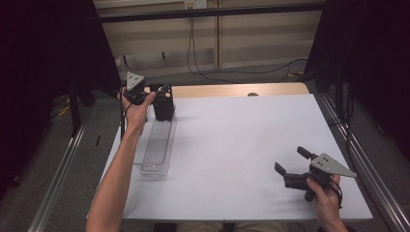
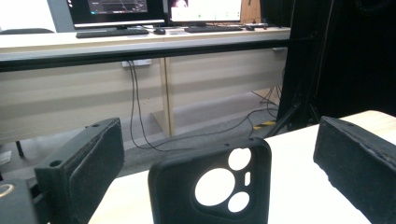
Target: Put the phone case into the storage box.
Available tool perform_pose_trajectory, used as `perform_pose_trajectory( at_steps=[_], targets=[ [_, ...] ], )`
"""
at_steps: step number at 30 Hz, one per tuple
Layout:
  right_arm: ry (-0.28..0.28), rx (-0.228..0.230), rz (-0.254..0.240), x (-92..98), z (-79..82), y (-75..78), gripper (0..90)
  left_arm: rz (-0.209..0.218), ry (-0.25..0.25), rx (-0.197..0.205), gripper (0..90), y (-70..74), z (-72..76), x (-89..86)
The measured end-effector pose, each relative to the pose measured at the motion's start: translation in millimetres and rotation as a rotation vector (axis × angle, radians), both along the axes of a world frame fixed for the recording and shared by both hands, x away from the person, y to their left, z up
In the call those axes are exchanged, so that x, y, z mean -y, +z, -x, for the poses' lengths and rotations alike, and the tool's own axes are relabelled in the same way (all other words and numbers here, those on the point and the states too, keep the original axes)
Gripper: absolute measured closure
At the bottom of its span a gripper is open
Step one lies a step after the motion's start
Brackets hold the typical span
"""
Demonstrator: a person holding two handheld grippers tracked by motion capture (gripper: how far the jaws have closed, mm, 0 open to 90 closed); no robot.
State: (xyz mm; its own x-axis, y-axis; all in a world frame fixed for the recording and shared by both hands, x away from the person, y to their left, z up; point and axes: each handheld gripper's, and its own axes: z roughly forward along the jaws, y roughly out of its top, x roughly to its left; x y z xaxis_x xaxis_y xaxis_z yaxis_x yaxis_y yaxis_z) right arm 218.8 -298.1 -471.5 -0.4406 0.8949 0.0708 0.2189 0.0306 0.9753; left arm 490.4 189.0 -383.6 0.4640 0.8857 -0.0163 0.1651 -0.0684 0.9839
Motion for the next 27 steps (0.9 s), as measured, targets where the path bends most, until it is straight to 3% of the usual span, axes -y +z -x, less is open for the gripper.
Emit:
perform_pose_trajectory(
  at_steps=[7,16,19,22,27],
  targets=[
    [0.007,-0.003,0.004,0.2,0.5,0.1,0.0,0.004,-0.015,0.025,2.2,7.5,12.8,-1.4],
    [0.01,-0.006,-0.001,2.2,-0.5,-0.7,0.0,0.011,-0.025,0.025,1.8,6.1,26.7,-6.4],
    [0.01,-0.005,-0.003,2.0,-1.9,-1.6,0.0,-0.009,-0.033,0.021,1.8,8.1,30.2,-7.0],
    [0.012,-0.005,-0.005,2.3,-1.3,-1.4,0.0,0.018,-0.04,0.031,1.8,8.9,33.7,-7.7],
    [0.003,-0.004,-0.01,3.7,-1.7,-1.4,0.0,0.006,-0.056,0.026,1.8,7.4,40.2,-6.8]
  ],
)
